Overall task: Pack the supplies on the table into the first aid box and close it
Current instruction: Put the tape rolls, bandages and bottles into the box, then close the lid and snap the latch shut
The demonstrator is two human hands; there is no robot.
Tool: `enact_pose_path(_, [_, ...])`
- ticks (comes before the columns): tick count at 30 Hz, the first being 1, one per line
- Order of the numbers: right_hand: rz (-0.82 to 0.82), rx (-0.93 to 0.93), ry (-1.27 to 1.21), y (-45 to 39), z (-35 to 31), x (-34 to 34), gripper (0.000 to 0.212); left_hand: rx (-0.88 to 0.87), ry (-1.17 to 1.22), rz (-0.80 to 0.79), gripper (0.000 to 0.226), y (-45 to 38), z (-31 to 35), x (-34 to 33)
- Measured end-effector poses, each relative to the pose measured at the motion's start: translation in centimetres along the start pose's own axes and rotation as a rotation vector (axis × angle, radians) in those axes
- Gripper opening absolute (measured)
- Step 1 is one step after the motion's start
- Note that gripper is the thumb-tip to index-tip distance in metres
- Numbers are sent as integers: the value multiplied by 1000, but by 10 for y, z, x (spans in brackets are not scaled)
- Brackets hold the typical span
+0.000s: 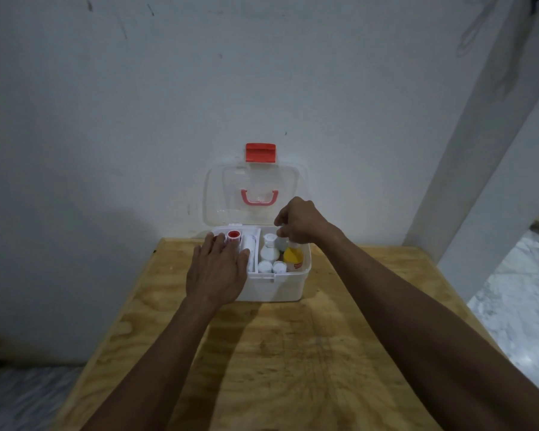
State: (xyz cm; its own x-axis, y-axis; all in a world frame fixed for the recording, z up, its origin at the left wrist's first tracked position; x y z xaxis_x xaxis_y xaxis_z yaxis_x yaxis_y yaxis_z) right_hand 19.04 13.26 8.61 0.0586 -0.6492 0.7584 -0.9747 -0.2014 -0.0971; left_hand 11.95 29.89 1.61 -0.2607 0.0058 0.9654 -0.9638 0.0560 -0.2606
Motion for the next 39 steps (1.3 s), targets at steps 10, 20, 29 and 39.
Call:
enact_pose_path(10, [-15,-9,-21,-2,0,2,26,-5,6,3,67,0,0,0])
enact_pose_path(20, [424,196,-146,-20,-48,60,27,-6,-13,25,66,-1,-1,-2])
enact_pose_path(29, [401,49,-229,-57,-58,57,32,-8,6,23,69,-1,-2,-3])
enact_pose_path(39, [466,138,-346,-48,-54,60,30,-7,27,41,64,-1,-1,-3])
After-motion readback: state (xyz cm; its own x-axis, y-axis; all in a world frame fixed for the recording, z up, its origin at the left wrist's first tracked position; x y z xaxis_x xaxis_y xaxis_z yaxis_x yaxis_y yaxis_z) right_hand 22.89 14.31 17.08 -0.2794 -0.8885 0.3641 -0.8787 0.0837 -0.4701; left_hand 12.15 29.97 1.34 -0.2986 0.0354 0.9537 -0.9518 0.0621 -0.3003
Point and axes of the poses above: each hand's wrist, its own y-axis away from the middle knuckle, its own x-axis out of the back of the hand, z = x × y, the point moved 6 cm from there along -y, towards the middle knuckle, and after that the axes turned 14 degrees about -y, right-handed, at the moved point
